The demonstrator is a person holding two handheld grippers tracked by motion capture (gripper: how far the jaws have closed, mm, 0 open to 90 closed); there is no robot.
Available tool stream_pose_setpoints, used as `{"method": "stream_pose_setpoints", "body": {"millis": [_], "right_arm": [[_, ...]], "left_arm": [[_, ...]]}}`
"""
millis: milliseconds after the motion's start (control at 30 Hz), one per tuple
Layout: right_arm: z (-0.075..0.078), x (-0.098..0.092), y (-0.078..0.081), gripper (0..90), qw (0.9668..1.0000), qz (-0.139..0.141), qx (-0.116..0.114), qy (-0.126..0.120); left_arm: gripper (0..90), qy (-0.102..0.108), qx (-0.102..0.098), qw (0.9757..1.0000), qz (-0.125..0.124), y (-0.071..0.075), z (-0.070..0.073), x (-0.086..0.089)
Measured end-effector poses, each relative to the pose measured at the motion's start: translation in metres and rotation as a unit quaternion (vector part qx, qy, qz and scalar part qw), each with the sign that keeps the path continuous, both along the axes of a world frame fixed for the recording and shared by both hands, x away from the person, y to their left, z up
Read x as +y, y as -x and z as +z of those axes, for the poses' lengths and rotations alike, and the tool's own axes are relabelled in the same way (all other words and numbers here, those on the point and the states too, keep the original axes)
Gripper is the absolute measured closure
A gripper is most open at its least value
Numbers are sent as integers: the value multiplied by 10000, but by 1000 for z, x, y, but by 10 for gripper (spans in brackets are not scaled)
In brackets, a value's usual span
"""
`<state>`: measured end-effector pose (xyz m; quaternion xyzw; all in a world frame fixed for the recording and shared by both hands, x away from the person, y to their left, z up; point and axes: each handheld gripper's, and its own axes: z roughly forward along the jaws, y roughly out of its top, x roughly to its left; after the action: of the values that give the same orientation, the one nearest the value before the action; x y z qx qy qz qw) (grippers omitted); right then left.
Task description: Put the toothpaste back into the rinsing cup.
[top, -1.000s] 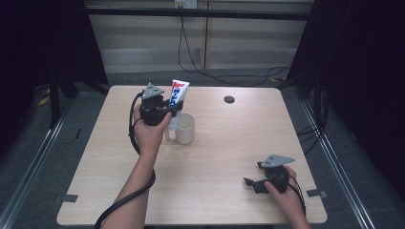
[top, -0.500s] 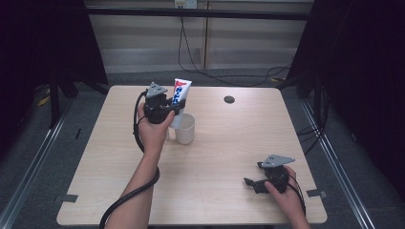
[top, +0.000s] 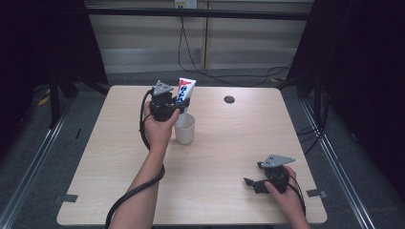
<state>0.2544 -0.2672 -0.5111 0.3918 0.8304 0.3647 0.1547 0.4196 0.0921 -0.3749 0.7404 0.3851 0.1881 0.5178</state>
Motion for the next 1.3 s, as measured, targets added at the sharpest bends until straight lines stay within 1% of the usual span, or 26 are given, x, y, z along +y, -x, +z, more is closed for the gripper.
{"method": "stream_pose_setpoints", "body": {"millis": [67, 167, 200, 300, 433, 567, 600, 767, 800, 833, 967, 1000, 1067, 1300], "right_arm": [[0, 0, 0, 151, 10000, 0, 0, 1], [0, 0, 0, 151, 10000, 1, 0, 1], [0, 0, 0, 151, 10000, 1, -1, 1], [0, 0, 0, 151, 10000, 1, -1, 1], [0, 0, 0, 151, 10000, 3, -1, 2], [0, 0, 0, 151, 10000, 5, -1, -1], [0, 0, 0, 151, 10000, 5, 0, -1], [0, 0, 0, 151, 10000, 5, -1, 9], [0, 0, 0, 151, 10000, 10, 1, -2], [0, 0, 0, 151, 10000, 5, -1, 10], [0, 0, 0, 151, 10000, 3, 0, 11], [0, 0, 0, 151, 10000, 1, 3, 11], [0, 0, 0, 151, 10000, 6, 1, 13], [0, 0, 1, 151, 10000, 12, 7, 16]], "left_arm": [[646, 34, 21, 10000, 21, -1, -1, -2], [645, 1, 28, 10000, 34, -3, -3, -3], [644, 29, 33, 10000, 26, -3, -4, -4], [642, 6, 53, 10000, 50, -4, -5, -4], [640, 32, 78, 10000, 44, -6, -7, -6], [638, -4, 68, 9999, 102, -8, -9, -6], [638, 23, 91, 9999, 103, -8, -9, -5], [635, -3, 112, 9999, 77, -9, -12, -6], [635, -28, 83, 9999, 67, -9, -12, -6], [635, -3, 73, 9999, 78, -9, -12, -7], [633, -11, 65, 10000, 50, -10, -12, -8], [632, 4, 72, 10000, 54, -11, -13, -8], [632, -30, 103, 9999, 71, -12, -15, -8], [626, 54, 160, 9998, 106, -13, -21, -9]]}}
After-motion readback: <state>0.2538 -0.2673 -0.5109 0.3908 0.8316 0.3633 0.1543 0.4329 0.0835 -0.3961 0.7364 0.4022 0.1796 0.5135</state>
